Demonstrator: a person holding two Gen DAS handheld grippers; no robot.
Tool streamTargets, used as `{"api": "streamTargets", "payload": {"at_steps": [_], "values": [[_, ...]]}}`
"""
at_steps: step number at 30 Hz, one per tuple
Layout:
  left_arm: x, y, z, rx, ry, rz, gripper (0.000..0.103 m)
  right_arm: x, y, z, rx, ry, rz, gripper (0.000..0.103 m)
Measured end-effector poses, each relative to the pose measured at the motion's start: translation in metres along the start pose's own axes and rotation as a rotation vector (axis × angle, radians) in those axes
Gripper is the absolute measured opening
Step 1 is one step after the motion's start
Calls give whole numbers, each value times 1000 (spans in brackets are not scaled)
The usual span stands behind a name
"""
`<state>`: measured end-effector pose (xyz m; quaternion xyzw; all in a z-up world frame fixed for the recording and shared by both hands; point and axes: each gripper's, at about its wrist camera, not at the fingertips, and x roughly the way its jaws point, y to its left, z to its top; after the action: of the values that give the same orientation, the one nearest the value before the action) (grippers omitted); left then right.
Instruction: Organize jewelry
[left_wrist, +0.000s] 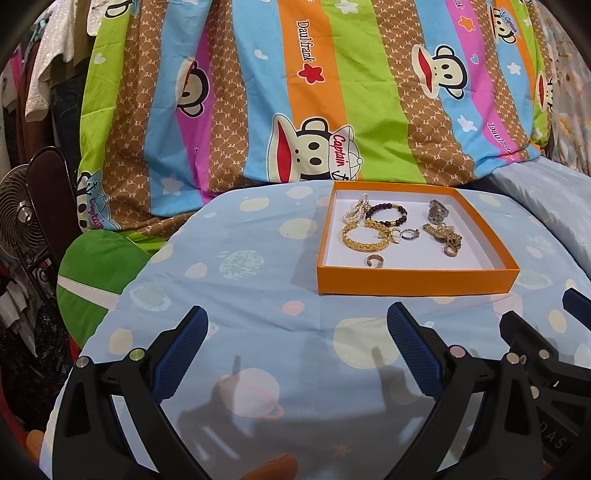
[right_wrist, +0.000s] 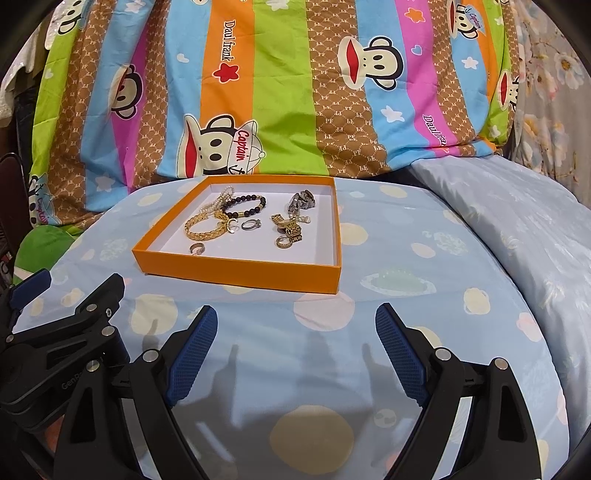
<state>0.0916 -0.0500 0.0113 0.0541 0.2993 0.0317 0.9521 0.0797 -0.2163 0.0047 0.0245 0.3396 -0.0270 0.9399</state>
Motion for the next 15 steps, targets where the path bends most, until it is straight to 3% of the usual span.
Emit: {"api": "streamTargets", "payload": {"at_steps": [15], "values": [[-1,1,0,-2,-3,4,95,0,0,0,0,0,-1,86]]}}
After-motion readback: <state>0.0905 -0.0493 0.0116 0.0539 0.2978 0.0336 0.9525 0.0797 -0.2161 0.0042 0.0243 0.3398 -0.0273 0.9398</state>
